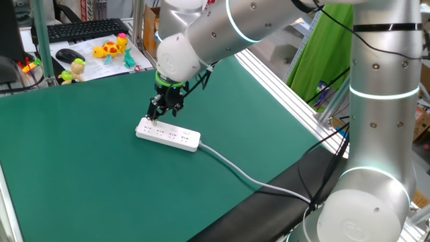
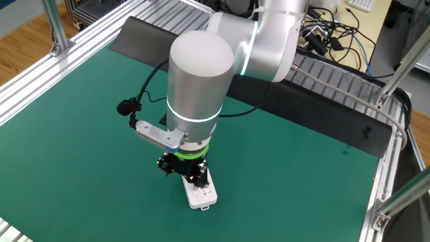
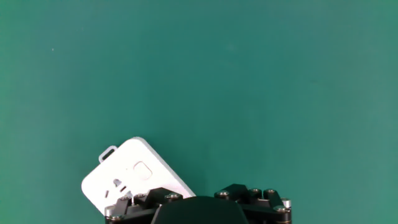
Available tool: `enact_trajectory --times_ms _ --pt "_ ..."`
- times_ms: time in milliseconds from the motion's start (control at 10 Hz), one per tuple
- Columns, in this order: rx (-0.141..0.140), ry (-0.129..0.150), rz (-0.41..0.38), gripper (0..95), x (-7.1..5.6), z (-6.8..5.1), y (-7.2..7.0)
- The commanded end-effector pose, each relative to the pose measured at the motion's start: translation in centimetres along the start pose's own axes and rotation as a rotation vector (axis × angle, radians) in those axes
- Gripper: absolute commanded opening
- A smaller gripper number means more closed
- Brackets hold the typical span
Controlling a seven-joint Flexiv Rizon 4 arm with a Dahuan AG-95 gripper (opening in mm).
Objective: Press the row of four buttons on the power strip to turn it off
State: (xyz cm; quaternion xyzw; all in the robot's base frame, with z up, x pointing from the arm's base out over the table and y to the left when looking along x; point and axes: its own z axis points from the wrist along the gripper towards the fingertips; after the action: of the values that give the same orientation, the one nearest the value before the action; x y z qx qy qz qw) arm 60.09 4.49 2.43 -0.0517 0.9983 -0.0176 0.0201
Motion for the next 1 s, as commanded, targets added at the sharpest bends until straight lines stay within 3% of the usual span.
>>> enact_trajectory --times_ms 100,400,700,900,1000 --pt "0.000 -0.005 0.002 76.0 -0.3 0.3 0.1" --pt "0.001 0.002 -0.002 76.0 -1.3 -0.4 0.2" --pt "0.002 -0.007 0.009 76.0 -1.6 0.5 0.6" --pt "0.005 -0.003 -0.011 76.0 -1.8 0.6 0.2" --pt "0.001 -0.006 -0.024 76.0 -1.9 1.2 -0.6"
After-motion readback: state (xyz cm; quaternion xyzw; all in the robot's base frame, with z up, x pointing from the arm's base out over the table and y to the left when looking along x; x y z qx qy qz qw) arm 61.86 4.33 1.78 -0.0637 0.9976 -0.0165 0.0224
